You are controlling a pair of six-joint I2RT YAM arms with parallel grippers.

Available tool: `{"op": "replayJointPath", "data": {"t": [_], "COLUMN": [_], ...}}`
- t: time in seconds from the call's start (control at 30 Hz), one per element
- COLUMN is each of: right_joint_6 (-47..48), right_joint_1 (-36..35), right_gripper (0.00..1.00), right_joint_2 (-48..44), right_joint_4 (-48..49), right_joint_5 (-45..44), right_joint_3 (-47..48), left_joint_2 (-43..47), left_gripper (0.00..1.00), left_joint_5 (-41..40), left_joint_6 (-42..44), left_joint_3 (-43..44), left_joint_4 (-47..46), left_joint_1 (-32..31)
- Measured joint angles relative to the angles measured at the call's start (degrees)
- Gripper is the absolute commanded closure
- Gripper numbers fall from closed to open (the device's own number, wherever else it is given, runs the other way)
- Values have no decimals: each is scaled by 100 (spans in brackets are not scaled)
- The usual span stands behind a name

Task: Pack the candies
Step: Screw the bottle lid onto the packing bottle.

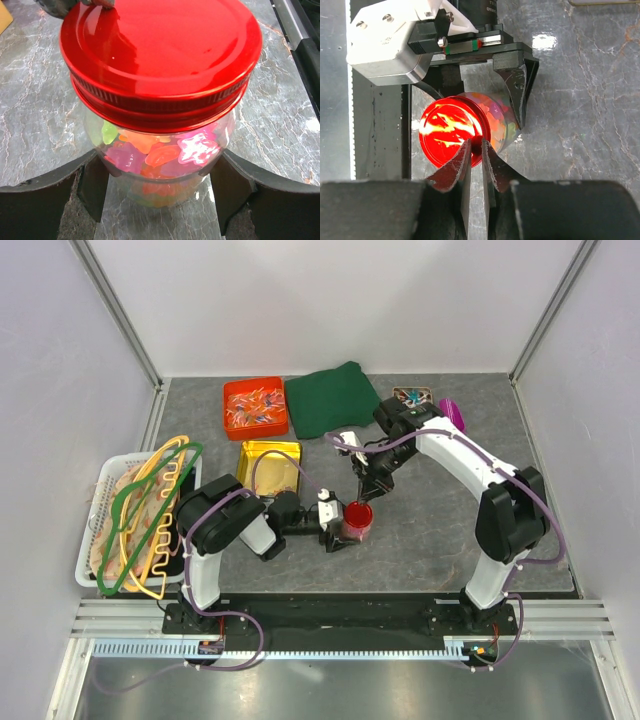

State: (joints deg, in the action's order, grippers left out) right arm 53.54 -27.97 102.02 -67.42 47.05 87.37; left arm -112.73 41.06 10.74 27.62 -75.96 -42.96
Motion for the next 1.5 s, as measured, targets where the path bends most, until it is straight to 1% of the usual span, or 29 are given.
{"op": "replayJointPath", "data": {"t": [0.27, 0.5, 0.77, 0.9, 0.93, 1.03, 1.07, 1.1, 1.13, 1.2, 1.23, 1.27, 1.33, 1.37, 1.4, 1.43, 1.5], "right_joint_6": [136, 164, 160, 160, 157, 114, 44, -101, -262, -688, -901, -1145, -1615, -1895, -2087, -2347, -2839], "right_joint_1": [190, 304, 225, 199, 199, 208, 225, 249, 282, 343, 358, 380, 389, 393, 393, 402, 459], "right_gripper": [85, 85, 84, 83, 80, 63, 61, 56, 47, 43, 39, 37, 37, 39, 39, 2, 2], "right_joint_2": [-184, -424, -566, -592, -612, -748, -848, -960, -1091, -1421, -1558, -1718, -1923, -1989, -2015, -2033, -2033], "right_joint_4": [-22, -111, -688, -789, -817, -815, -743, -640, -476, 44, 234, 494, 946, 1228, 1410, 1644, 2057], "right_joint_5": [328, 284, 317, 393, 393, 367, 348, 326, 271, 63, -68, -315, -855, -1305, -1637, -2094, -3010], "right_joint_3": [-363, -629, -1038, -1150, -1154, -1154, -1154, -1156, -1176, -1320, -1388, -1453, -1502, -1504, -1504, -1502, -1495], "left_joint_2": [0, 0, 0, 0, 0, 0, 0, 0, 0, 0, 0, 0, 0, 0, 0, 0, 0], "left_gripper": [48, 48, 48, 48, 48, 48, 48, 48, 48, 48, 48, 48, 48, 48, 48, 48, 48], "left_joint_5": [155, 170, -39, -96, -98, -96, -96, -96, -96, -96, -96, -96, -96, -96, -96, -96, -96], "left_joint_6": [50, 68, 63, 63, 63, 63, 63, 63, 63, 63, 63, 63, 63, 63, 63, 63, 63], "left_joint_3": [0, 0, 42, 52, 52, 52, 52, 52, 52, 52, 52, 52, 52, 52, 52, 52, 52], "left_joint_4": [11, 13, 42, 57, 55, 55, 57, 55, 55, 55, 55, 55, 55, 55, 55, 55, 55], "left_joint_1": [-52, -52, -17, 0, 0, 2, 2, 2, 2, 2, 2, 2, 2, 2, 2, 2, 2]}}
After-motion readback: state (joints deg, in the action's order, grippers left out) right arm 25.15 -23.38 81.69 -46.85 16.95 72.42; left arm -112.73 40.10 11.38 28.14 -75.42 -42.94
